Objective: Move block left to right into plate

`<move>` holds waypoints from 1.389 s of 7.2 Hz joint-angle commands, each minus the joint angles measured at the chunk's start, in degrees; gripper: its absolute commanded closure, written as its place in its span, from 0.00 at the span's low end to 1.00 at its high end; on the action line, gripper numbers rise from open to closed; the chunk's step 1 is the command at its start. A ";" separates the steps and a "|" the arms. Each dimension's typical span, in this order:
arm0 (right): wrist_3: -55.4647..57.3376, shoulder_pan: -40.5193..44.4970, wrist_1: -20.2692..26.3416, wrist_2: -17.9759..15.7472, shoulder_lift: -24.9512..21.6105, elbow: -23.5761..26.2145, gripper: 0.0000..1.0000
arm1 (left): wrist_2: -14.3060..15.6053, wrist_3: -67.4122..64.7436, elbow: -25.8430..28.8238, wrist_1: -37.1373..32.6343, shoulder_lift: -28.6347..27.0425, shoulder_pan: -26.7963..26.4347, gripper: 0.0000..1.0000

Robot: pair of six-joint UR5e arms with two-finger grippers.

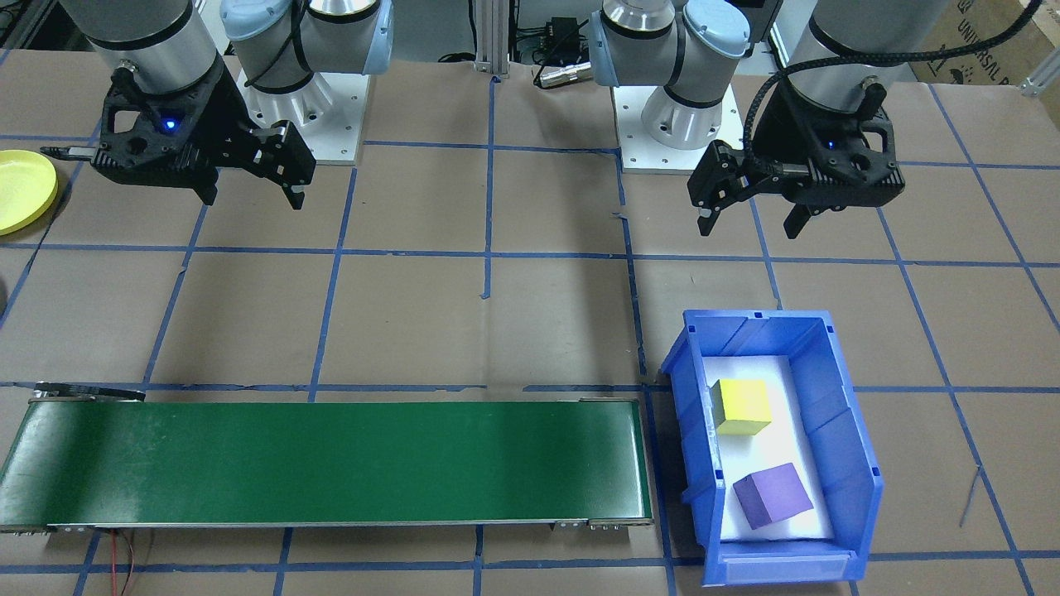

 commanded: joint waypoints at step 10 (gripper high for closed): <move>0.00 -0.02 -0.01 0.00 0.02 0.00 0.00 | 1.41 73.59 10.27 21.96 -31.59 5.98 0.02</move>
